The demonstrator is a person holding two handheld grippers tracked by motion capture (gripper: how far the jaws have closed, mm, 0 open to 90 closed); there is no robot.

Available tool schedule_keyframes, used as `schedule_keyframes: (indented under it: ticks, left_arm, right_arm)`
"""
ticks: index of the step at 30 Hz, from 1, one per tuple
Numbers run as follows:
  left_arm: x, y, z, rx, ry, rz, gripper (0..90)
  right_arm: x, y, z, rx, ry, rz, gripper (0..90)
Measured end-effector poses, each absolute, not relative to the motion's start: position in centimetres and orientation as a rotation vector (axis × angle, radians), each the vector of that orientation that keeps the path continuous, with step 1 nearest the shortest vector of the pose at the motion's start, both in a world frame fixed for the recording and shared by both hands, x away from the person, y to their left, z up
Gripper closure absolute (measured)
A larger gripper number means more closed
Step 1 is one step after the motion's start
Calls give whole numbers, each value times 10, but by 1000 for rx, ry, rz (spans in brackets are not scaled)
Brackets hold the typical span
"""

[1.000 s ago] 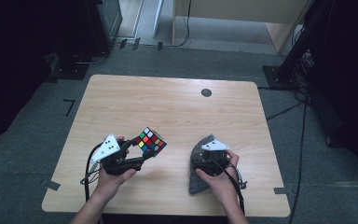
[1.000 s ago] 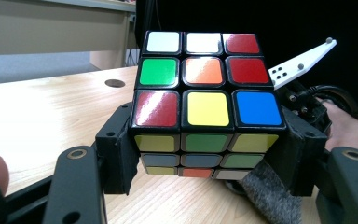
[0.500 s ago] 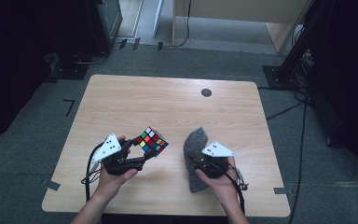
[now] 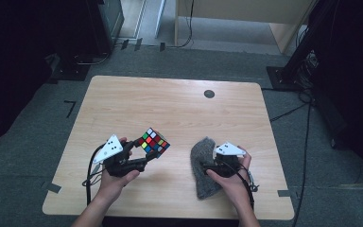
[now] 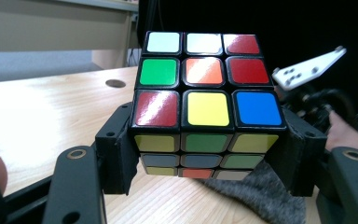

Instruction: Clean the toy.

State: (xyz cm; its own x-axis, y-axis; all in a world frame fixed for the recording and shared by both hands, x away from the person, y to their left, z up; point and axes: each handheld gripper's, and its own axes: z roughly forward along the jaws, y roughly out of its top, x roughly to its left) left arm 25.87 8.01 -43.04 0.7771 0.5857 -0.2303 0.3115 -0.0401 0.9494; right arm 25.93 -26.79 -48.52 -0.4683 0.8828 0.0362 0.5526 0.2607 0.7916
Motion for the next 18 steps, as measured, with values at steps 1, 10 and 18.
schedule_keyframes:
  ticks: [1,10,18]
  left_arm:
    - [259,80,-432,1640,740,251,341]
    - [258,79,-431,1628,758,212,341]
    - [257,69,-432,1640,757,159,341]
  right_arm:
    - [259,-268,-484,1316,2110,1063,145]
    - [244,-257,-455,1151,1946,1287,150]
    - [227,-212,-456,833,2037,1481,226]
